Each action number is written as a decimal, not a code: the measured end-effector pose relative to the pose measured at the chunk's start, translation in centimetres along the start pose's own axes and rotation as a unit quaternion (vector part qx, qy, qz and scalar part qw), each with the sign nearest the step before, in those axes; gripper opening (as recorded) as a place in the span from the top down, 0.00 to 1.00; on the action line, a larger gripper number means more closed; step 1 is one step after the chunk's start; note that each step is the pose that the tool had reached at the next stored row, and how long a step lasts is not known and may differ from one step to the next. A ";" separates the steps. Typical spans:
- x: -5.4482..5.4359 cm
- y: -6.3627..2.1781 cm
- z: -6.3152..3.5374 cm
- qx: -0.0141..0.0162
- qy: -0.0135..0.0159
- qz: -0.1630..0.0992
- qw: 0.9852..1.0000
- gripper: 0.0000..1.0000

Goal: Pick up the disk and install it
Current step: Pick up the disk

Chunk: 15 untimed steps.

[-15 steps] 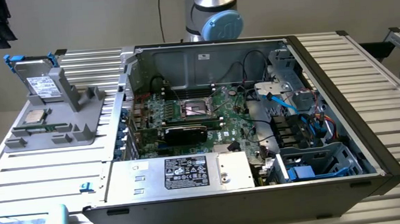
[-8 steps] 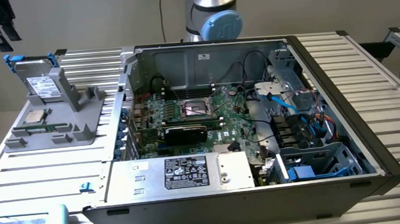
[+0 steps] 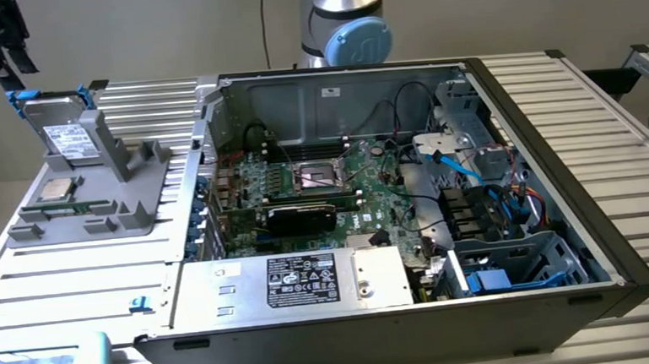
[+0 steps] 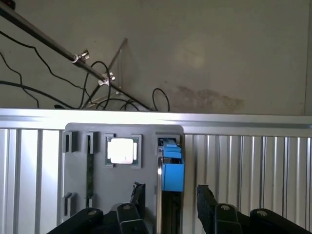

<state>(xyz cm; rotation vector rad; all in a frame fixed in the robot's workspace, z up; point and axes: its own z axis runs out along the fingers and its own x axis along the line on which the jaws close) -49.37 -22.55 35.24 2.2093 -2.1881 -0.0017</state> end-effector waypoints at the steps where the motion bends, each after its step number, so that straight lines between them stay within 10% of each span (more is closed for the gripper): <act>1: 0.0 0.00 0.17 0.000 0.000 0.000 1.000 0.45; 15: -0.1 -0.06 2.72 0.000 0.000 0.000 1.000 0.45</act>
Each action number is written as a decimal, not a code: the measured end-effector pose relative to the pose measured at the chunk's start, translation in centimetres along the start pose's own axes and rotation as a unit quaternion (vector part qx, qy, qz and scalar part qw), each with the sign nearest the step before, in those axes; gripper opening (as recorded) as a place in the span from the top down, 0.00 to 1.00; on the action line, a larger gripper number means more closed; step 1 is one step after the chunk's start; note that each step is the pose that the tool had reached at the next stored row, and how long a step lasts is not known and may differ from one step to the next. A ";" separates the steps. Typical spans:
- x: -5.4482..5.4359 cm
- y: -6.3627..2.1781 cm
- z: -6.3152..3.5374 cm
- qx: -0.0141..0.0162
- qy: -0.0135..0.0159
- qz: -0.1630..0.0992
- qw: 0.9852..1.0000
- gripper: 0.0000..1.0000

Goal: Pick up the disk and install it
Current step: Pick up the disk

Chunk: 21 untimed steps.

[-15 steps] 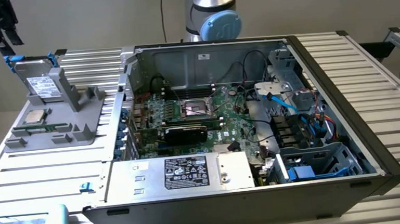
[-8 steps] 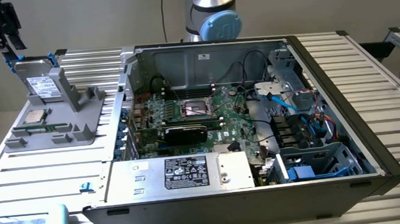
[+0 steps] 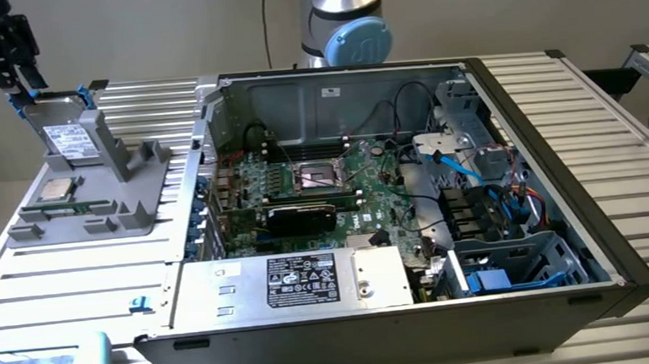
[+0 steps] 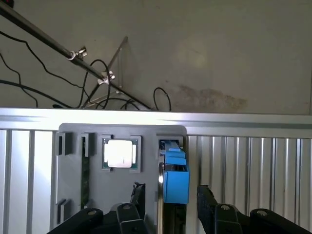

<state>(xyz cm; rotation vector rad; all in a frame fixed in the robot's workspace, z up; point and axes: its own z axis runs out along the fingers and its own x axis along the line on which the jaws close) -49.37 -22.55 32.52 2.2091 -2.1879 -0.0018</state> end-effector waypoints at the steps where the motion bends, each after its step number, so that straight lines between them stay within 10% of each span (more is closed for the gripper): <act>1: 0.0 0.00 0.18 0.000 0.000 0.000 1.000 0.45; 21: -0.1 -0.09 3.81 0.000 -0.001 0.000 1.000 0.45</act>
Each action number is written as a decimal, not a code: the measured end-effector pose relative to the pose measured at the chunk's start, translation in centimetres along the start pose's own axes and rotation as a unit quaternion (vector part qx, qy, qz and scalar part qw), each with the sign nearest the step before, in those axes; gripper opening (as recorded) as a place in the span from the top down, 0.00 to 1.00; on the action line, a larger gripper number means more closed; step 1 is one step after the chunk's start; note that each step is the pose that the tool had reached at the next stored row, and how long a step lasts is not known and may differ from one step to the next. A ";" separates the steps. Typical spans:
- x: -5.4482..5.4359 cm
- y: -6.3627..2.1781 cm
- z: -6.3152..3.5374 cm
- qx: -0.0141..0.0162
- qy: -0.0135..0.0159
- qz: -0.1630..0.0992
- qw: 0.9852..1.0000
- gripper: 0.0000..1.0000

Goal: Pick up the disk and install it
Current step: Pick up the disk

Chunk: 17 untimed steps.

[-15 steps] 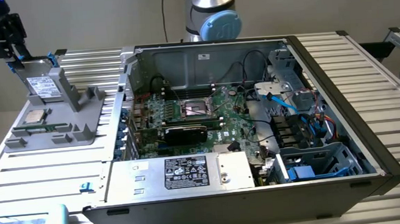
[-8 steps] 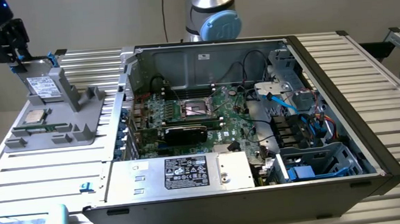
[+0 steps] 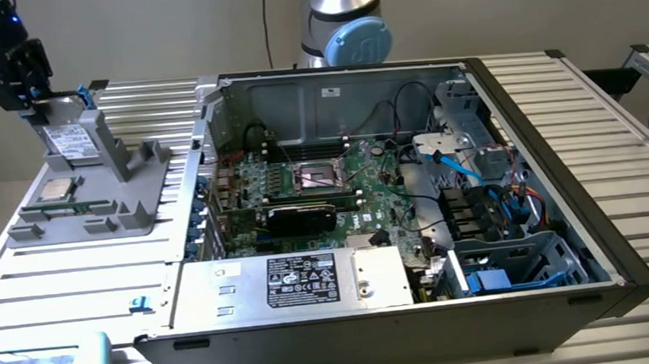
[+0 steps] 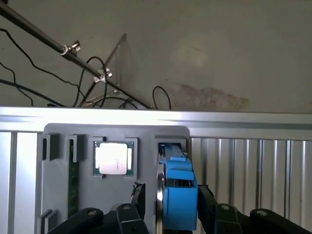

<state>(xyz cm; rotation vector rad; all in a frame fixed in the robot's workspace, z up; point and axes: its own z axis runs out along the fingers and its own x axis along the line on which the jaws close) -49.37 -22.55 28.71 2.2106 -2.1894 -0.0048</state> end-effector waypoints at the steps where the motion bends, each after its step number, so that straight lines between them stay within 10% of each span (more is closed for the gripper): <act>1: 0.0 0.00 0.12 0.000 0.000 0.000 1.000 0.45; 17: 0.0 -0.01 0.66 -0.003 0.000 0.000 1.000 0.45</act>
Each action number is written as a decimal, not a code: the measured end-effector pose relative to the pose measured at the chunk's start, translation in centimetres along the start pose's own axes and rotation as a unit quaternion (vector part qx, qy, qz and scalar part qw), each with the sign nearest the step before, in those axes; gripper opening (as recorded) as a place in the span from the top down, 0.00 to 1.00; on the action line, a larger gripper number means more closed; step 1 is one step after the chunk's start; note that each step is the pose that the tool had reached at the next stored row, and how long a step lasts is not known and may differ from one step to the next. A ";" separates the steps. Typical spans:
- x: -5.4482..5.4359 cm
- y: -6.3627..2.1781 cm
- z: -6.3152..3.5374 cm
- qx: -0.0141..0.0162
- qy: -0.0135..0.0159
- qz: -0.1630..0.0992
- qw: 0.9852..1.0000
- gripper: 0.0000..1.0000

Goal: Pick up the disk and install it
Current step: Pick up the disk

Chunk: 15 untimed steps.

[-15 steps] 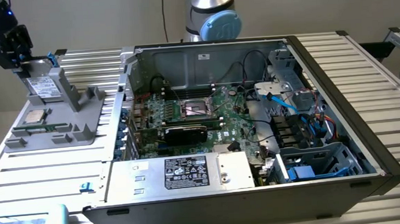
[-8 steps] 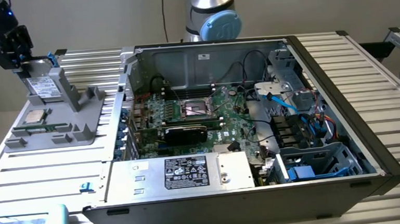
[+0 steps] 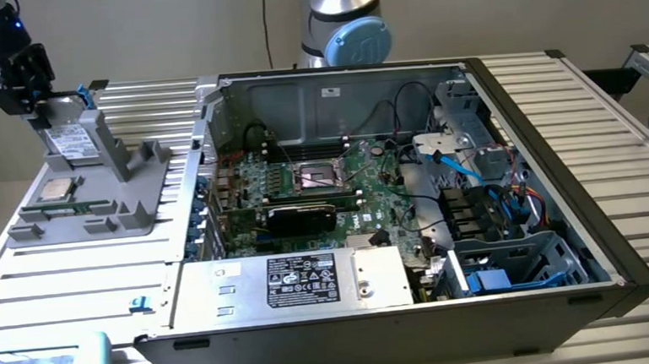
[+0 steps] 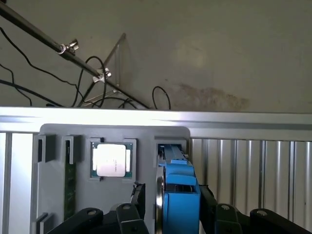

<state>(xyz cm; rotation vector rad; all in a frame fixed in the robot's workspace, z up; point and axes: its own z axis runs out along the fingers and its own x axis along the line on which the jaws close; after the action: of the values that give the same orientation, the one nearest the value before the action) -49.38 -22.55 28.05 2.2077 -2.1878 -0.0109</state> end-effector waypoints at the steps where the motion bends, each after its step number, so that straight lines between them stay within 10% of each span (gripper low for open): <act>1: 0.0 0.00 0.03 -0.001 0.000 0.000 1.000 0.45; 15: 0.0 0.00 0.22 -0.002 -0.004 0.001 1.000 0.45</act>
<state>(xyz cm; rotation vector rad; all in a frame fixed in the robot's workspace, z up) -49.38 -22.56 27.83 2.2068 -2.1916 -0.0249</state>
